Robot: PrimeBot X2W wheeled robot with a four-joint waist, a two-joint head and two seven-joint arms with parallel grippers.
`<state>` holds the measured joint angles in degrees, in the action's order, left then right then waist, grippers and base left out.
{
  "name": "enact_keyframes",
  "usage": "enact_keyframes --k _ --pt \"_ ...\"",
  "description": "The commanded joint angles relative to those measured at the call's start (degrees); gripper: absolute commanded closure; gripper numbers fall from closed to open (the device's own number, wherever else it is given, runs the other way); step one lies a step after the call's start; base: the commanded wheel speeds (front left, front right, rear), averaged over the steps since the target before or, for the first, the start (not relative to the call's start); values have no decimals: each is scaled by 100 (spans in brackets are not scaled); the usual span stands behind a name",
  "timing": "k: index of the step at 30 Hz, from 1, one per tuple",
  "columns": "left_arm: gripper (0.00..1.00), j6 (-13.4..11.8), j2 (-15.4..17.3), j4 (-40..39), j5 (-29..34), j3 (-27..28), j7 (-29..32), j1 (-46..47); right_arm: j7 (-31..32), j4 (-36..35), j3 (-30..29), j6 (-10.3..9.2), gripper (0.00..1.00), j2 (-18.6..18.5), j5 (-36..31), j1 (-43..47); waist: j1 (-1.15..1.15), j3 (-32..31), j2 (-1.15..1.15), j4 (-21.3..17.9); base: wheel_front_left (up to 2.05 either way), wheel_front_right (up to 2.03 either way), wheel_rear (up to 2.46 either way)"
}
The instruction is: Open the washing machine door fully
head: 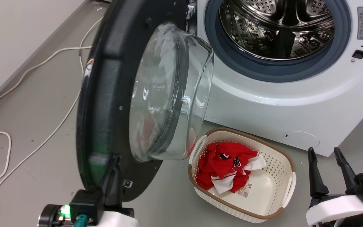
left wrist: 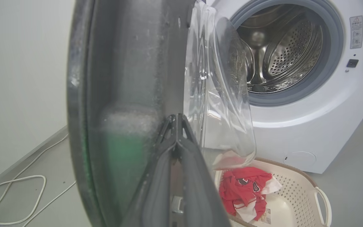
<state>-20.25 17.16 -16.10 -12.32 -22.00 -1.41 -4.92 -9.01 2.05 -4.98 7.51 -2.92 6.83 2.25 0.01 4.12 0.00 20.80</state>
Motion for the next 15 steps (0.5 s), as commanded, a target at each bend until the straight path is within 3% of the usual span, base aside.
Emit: enact_keyframes --k 1,9,15 --pt "100 -51 31 43 -19 91 -46 8 -4 -28 -12 -4 0 8 -41 -28 -1 27 0 13 0 0 0" --pt "100 -131 97 433 -331 711 -418 345 88 -145 -71 -4 0 8 -170 -56 -1 194 0 48 0 0 0" --pt "100 -9 163 953 -717 1184 -736 649 136 -206 -105 -4 0 7 -209 -109 -1 307 0 52 0 0 0"
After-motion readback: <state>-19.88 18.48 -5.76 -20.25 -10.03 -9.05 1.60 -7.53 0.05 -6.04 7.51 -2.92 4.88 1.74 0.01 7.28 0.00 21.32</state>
